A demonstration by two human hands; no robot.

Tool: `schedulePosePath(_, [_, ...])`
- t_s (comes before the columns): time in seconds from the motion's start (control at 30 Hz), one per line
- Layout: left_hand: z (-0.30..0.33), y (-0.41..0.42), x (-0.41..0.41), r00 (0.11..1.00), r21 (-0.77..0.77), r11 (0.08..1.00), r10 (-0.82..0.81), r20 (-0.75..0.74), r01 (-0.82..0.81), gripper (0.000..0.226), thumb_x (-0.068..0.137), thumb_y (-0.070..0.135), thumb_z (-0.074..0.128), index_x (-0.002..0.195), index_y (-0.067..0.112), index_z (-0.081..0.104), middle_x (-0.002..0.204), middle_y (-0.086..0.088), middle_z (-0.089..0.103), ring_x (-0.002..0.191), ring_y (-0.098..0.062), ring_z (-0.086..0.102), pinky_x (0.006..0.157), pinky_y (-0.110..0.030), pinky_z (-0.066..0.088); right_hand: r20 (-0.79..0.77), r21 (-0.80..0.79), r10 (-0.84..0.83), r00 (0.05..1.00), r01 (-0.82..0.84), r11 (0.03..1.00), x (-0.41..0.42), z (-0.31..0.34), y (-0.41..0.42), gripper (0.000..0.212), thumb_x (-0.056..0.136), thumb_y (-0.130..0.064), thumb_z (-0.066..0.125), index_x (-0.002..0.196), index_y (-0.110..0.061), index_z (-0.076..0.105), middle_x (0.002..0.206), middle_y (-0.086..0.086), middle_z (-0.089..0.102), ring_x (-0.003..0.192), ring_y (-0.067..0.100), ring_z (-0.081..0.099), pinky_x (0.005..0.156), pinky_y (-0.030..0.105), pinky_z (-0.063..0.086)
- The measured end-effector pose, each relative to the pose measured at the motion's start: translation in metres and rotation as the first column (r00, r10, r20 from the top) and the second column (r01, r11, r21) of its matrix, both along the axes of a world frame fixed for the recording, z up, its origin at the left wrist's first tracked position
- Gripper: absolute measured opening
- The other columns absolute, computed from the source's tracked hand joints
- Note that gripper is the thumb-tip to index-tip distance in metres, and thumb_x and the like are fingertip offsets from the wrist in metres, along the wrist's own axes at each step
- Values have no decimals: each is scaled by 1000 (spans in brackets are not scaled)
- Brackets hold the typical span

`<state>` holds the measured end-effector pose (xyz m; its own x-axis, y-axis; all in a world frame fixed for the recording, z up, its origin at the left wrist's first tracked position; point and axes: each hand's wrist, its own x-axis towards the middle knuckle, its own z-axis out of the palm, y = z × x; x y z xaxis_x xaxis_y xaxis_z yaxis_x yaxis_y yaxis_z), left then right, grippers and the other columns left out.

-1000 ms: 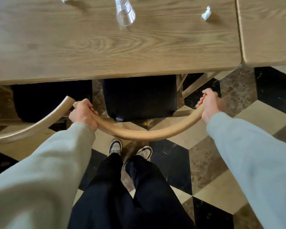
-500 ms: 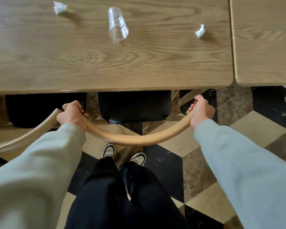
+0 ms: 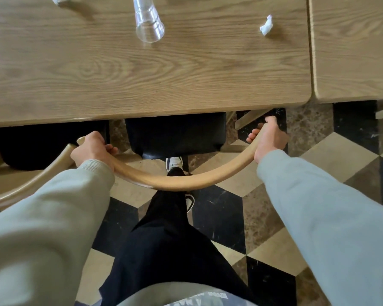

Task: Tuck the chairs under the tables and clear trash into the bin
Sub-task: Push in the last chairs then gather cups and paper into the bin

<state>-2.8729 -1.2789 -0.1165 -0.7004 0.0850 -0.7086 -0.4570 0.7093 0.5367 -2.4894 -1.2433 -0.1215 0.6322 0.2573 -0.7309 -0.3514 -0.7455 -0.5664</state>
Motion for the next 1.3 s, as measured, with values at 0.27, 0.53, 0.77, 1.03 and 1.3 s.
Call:
schedulePosePath(0.27, [19, -2, -5, 987, -115, 982, -143, 77, 151, 62, 68, 43, 68, 121, 11, 61, 91, -7, 71, 83, -26, 68, 88, -43, 56, 237, -230, 430, 871, -380, 896, -5, 18, 14, 37, 105, -27, 52, 139, -12, 52, 138, 15, 60, 120, 34, 62, 99, 44, 48])
schedulePosePath(0.53, [70, 18, -25, 749, -372, 658, -498, 438, 655, 65, 94, 62, 58, 101, -3, 64, 92, -23, 72, 78, -38, 71, 62, -45, 55, 265, -447, 728, 632, -588, 673, -48, 67, 43, 53, 100, -36, 55, 136, 2, 59, 145, 21, 50, 129, 42, 51, 112, 52, 42])
schedulePosePath(0.77, [89, 66, -35, 573, -309, 483, -674, 466, 819, 45, 95, 42, 57, 92, -2, 67, 60, -17, 71, 38, -28, 62, 56, -31, 55, 311, -244, 732, 606, -693, 678, -57, 94, 59, 20, 98, -19, 56, 96, -10, 73, 105, 14, 74, 98, 34, 65, 91, 41, 54])
schedulePosePath(1.03, [77, 156, -31, 712, 113, 727, -686, 149, 677, 27, 91, 33, 59, 89, 6, 65, 50, -3, 63, 39, -19, 59, 47, -22, 46, 230, -27, 831, 507, -850, 526, -111, 95, 118, 22, 91, -10, 62, 104, -26, 70, 82, 6, 75, 77, 25, 71, 82, 51, 59])
schedulePosePath(1.3, [51, 172, -52, 686, 248, 640, -697, -211, 727, 18, 89, 10, 66, 106, 15, 67, 95, -7, 72, 79, -22, 69, 72, -37, 59, 451, 9, 864, 223, -969, 245, -200, 83, 181, 50, 85, -11, 75, 130, -26, 61, 117, 5, 54, 98, 27, 62, 89, 32, 48])
